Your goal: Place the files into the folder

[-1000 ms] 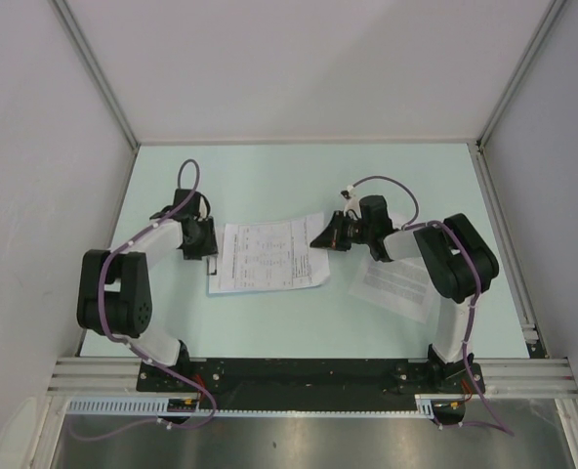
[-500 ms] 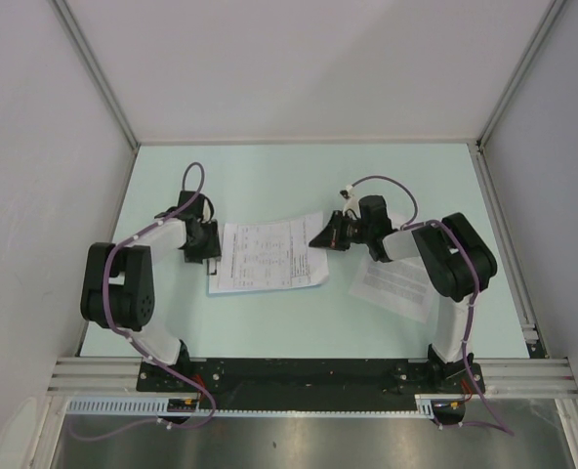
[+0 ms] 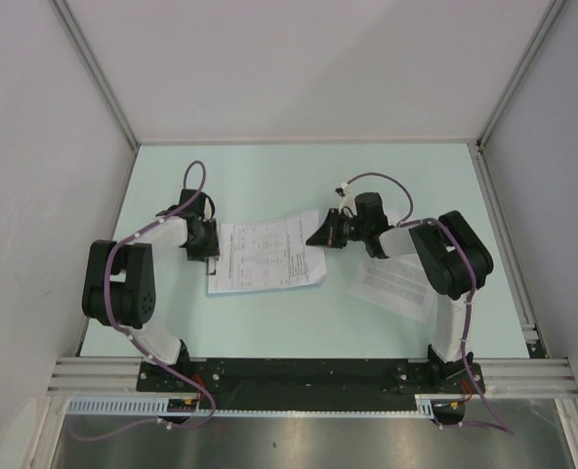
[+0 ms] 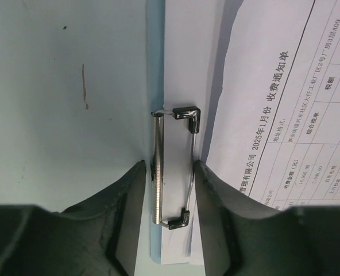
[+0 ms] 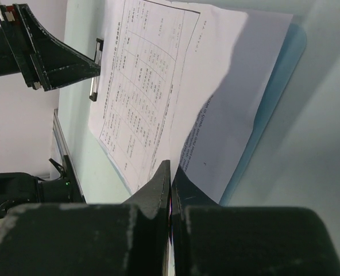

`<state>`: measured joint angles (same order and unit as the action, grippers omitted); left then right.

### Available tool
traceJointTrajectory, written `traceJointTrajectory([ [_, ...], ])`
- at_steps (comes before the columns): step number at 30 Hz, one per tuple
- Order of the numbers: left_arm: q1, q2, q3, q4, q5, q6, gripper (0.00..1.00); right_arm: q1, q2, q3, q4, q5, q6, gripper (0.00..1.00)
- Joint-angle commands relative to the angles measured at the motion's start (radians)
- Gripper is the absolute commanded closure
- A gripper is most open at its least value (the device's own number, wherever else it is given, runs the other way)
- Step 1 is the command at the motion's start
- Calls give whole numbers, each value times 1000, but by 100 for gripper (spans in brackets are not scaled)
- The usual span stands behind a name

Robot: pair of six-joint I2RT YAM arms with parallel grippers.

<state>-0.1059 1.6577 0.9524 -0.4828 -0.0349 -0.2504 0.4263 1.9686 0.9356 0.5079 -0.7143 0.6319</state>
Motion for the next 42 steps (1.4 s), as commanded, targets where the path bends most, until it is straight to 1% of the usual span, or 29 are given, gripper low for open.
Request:
traceJointTrajectory([
  [1,-9,11,23,3,-13,26,59,5,19,55,-37,-10,-38,100],
  [2,-9,10,22,1,-13,26,61,3,22,64,-51,-8,-43,100],
  [3,-9,13,20,4,-5,28,62,-1,23,83,-61,-8,-58,98],
  [4,-11,13,19,4,-2,28,65,-3,23,94,-100,-7,-67,90],
  [6,-14,13,19,3,1,28,67,-17,15,117,-153,4,-98,83],
  [7,-15,10,17,4,1,28,68,-24,12,127,-192,6,-106,74],
  [9,-17,5,16,6,6,28,68,-52,6,144,-232,-2,-132,66],
  [10,-17,5,14,9,9,30,69,-64,4,153,-262,-5,-139,60],
  [12,-18,7,14,7,9,30,69,-84,7,169,-319,-16,-168,52],
  [13,-18,5,14,7,10,30,69,-99,10,187,-345,-31,-179,46],
  [15,-18,7,13,9,13,30,69,-103,4,189,-386,-34,-213,41],
  [16,-18,5,13,9,13,30,69,-98,-2,189,-402,-27,-225,35],
  [19,-18,2,9,10,15,28,71,-92,-31,189,-472,48,-259,29],
  [20,-18,2,8,12,18,28,72,-92,-43,189,-488,74,-267,29],
  [22,-18,1,5,13,24,26,75,-71,-95,190,-546,212,-297,27],
  [23,-18,1,5,15,26,26,76,-57,-114,195,-558,270,-308,26],
  [24,-18,2,5,15,27,26,78,-35,-129,196,-563,371,-316,25],
  [25,-18,2,5,16,27,25,78,-15,-157,200,-560,424,-317,25],
  [26,-18,4,5,16,27,23,79,39,-163,203,-552,470,-298,24],
  [28,-18,2,2,21,27,22,83,96,-166,215,-516,551,-272,25],
  [29,-18,2,0,23,27,19,84,165,-156,223,-473,584,-238,25],
  [32,-20,4,-4,29,61,8,86,262,-104,272,-422,679,-224,27],
  [33,-20,7,-6,29,63,2,87,317,-88,314,-419,712,-221,31],
  [35,-20,13,-9,29,67,-3,89,360,-36,353,-399,746,-225,35],
  [36,-20,14,-9,30,72,-6,91,397,-11,374,-402,769,-235,38],
  [37,-20,13,-12,30,75,-9,92,411,10,432,-411,777,-244,39],
  [39,-20,13,-15,35,85,-13,95,449,80,491,-466,820,-276,40],
  [40,-20,8,-18,35,89,-16,96,460,101,552,-486,832,-284,40],
  [42,-20,5,-26,41,102,-20,100,480,151,595,-535,862,-296,40],
])
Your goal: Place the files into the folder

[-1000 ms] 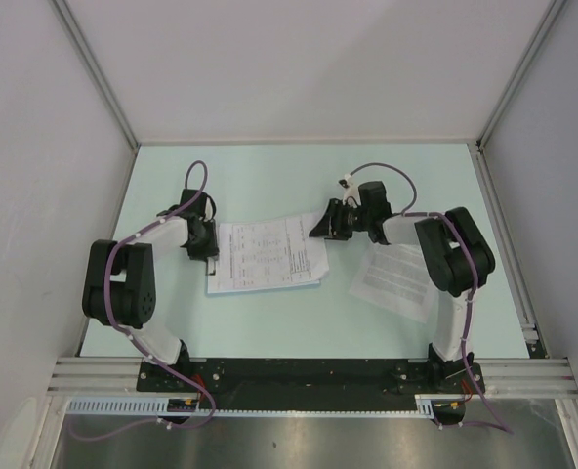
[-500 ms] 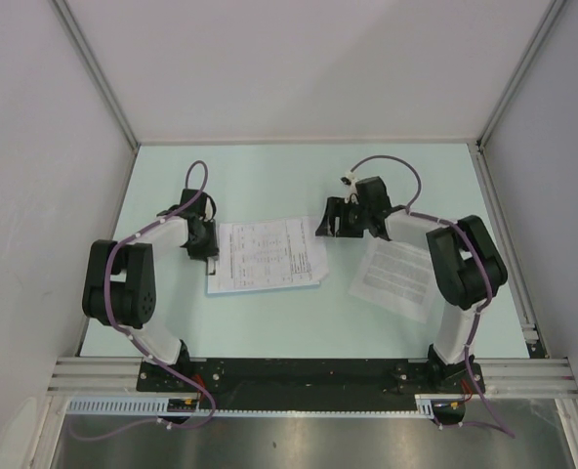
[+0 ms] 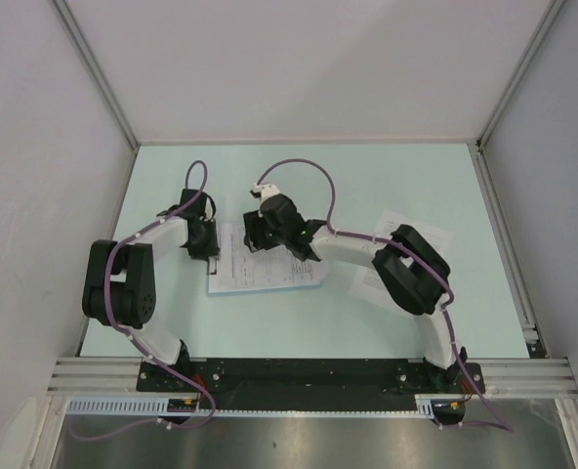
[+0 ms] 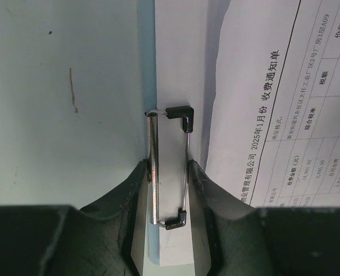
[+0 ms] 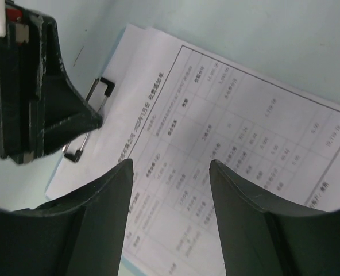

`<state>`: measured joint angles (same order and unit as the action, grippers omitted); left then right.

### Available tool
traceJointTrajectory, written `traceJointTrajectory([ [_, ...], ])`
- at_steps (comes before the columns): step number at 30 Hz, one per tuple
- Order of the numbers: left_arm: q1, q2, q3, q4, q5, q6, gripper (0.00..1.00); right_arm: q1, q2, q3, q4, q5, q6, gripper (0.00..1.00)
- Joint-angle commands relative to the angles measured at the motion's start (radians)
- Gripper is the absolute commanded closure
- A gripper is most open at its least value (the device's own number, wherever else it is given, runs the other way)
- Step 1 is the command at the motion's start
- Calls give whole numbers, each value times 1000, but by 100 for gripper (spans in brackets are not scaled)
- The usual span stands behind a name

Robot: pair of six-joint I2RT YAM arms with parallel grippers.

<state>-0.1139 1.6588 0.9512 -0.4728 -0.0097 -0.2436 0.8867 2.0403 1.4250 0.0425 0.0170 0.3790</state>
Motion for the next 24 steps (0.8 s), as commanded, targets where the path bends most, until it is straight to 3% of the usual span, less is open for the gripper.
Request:
traceJointTrajectory([
  [1,-12,2,-26,34,82,-26,100,26,95,120,-73,135,-43,40],
  [7,-12,-11,-43,54,125,-33,100,38,173,190,-79,98,1,40],
  [24,36,-88,-118,151,231,-66,100,32,207,77,-1,35,103,44],
])
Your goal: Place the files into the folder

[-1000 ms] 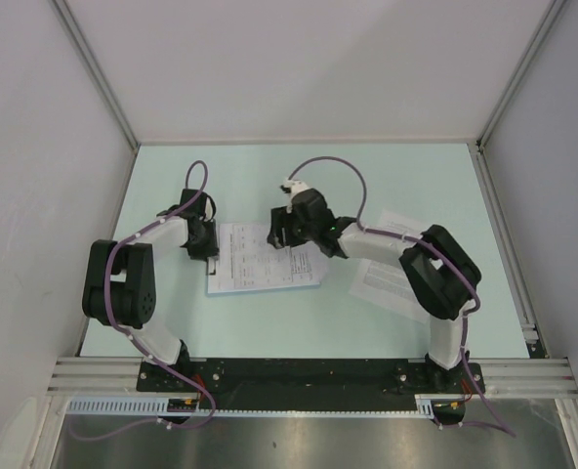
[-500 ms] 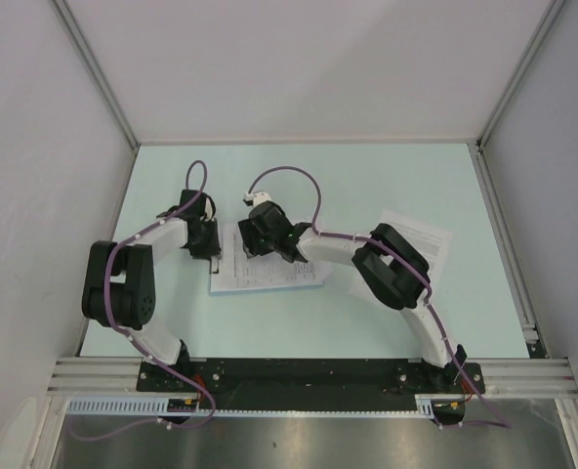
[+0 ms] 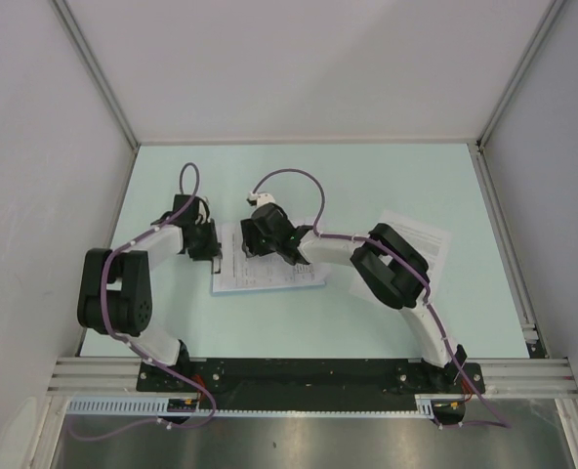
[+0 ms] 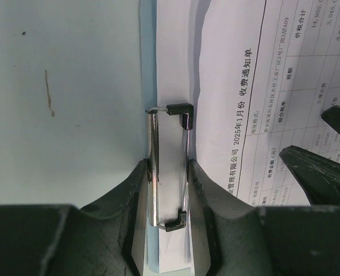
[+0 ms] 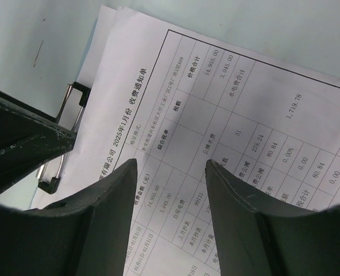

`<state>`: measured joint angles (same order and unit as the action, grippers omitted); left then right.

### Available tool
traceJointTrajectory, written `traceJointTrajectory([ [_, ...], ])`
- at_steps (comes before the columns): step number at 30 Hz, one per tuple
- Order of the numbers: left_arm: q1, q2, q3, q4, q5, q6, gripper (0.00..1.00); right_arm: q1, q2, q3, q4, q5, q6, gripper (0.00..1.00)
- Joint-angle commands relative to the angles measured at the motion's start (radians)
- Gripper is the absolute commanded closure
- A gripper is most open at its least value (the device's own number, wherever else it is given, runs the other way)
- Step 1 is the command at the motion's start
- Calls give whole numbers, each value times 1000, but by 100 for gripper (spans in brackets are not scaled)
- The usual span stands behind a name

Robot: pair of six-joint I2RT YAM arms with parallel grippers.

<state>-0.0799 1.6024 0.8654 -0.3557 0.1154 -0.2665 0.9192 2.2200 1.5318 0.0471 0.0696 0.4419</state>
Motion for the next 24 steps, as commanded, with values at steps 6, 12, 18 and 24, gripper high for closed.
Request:
traceJointTrajectory([
  [6,6,-61,-62,67,96,-59,100,-8,27,-51,-75,-11,112,46],
  [12,12,-61,-78,93,119,-65,100,-6,21,-70,-98,10,123,46],
  [18,-6,-39,-48,49,61,-45,100,-22,38,-71,-85,1,98,46],
  [24,-79,-6,-2,-40,-114,-65,60,-26,43,-71,-81,-16,96,46],
])
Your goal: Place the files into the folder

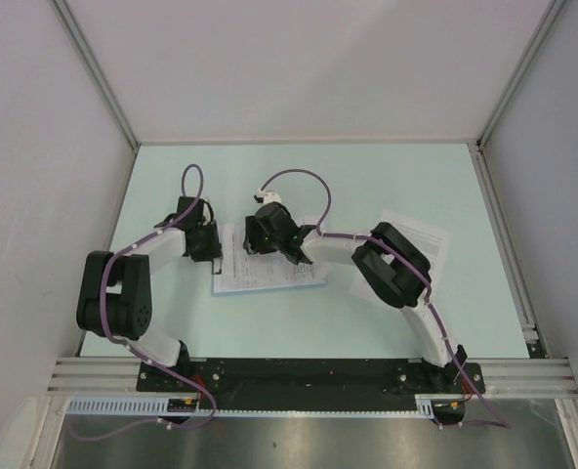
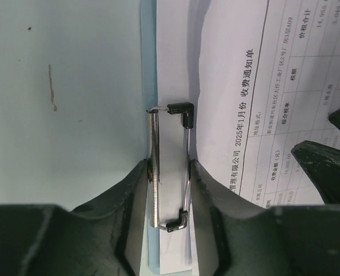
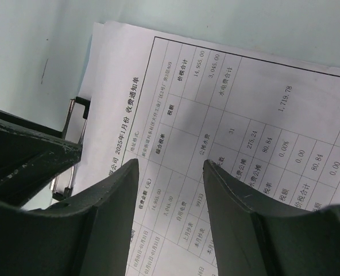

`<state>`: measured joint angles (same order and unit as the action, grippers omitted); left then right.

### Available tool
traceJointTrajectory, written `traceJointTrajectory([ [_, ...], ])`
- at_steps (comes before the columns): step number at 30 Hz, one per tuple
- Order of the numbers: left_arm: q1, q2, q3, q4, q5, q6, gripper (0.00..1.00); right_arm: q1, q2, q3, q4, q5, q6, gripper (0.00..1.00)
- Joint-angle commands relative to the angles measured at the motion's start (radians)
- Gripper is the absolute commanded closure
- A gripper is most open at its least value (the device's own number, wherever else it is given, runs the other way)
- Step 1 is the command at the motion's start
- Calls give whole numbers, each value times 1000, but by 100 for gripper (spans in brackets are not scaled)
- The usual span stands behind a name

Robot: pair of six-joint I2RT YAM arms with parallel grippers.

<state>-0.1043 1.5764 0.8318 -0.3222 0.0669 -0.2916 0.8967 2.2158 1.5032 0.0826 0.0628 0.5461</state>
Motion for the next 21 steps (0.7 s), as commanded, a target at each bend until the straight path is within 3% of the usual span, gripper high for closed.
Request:
traceJointTrajectory([
  [1,-78,19,39,-86,-105,-49,52,-4,47,-41,-115,-15,-9,47],
  [8,-153,25,73,-146,-277,-78,48,-4,51,-49,-99,-46,-12,48],
  [16,-172,14,85,-167,-371,-90,66,-8,53,-54,-90,-78,-14,49],
  [21,-172,17,127,-181,-363,-67,63,-13,54,-54,-90,-92,-11,50],
])
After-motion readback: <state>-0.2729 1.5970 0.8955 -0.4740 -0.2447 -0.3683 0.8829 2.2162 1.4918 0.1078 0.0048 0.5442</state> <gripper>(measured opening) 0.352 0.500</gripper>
